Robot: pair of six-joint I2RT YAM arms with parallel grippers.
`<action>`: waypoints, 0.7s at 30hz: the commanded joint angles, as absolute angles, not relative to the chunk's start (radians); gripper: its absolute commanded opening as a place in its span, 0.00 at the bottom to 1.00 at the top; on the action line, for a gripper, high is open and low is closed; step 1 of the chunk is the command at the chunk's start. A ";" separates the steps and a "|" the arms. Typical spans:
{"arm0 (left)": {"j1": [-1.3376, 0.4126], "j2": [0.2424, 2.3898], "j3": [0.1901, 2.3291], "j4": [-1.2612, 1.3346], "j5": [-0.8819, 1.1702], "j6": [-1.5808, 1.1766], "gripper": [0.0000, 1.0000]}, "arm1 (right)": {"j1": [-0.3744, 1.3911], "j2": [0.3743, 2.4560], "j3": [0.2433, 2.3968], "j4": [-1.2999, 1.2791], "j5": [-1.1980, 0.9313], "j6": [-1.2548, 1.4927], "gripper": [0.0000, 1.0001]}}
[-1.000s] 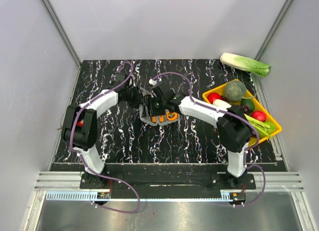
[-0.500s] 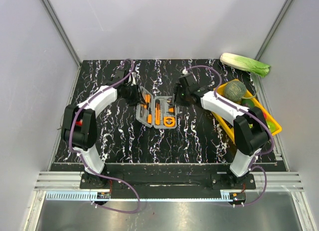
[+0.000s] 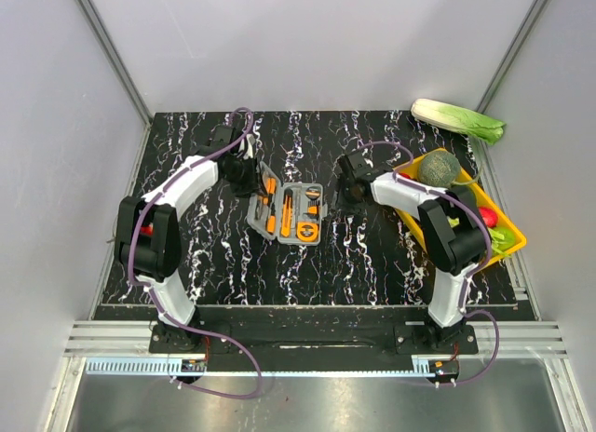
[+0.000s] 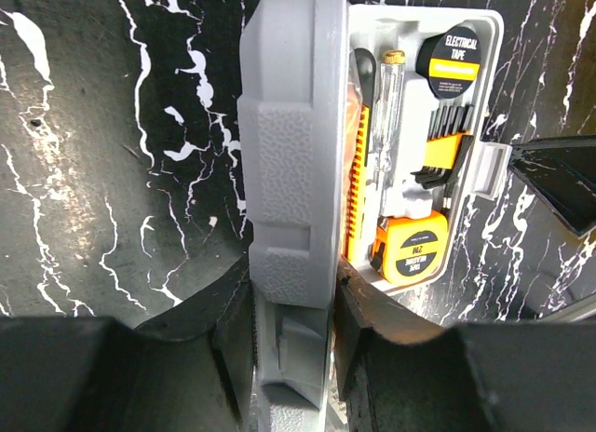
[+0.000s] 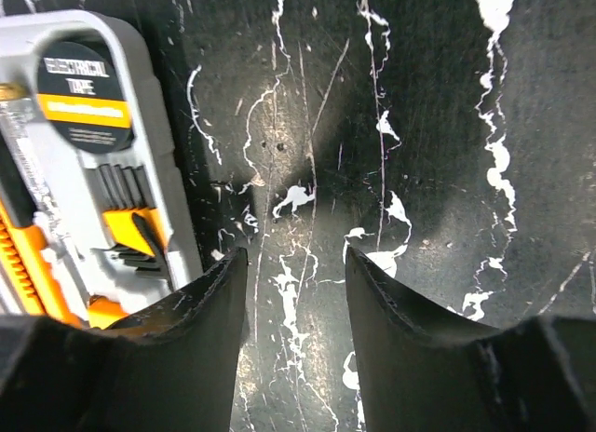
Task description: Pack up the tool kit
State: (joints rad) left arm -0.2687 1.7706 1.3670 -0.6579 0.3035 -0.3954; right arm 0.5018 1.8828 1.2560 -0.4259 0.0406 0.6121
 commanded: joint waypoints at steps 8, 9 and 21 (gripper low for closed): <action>-0.264 1.744 1.454 -0.669 0.291 -0.364 0.47 | 0.531 1.999 1.321 -0.437 -0.049 0.637 0.50; -0.264 1.741 1.454 -0.669 0.294 -0.365 0.47 | 0.538 2.008 1.330 -0.440 -0.051 0.634 0.50; -0.268 1.733 1.442 -0.646 0.409 -0.385 0.51 | 0.583 2.063 1.388 -0.451 -0.074 0.652 0.50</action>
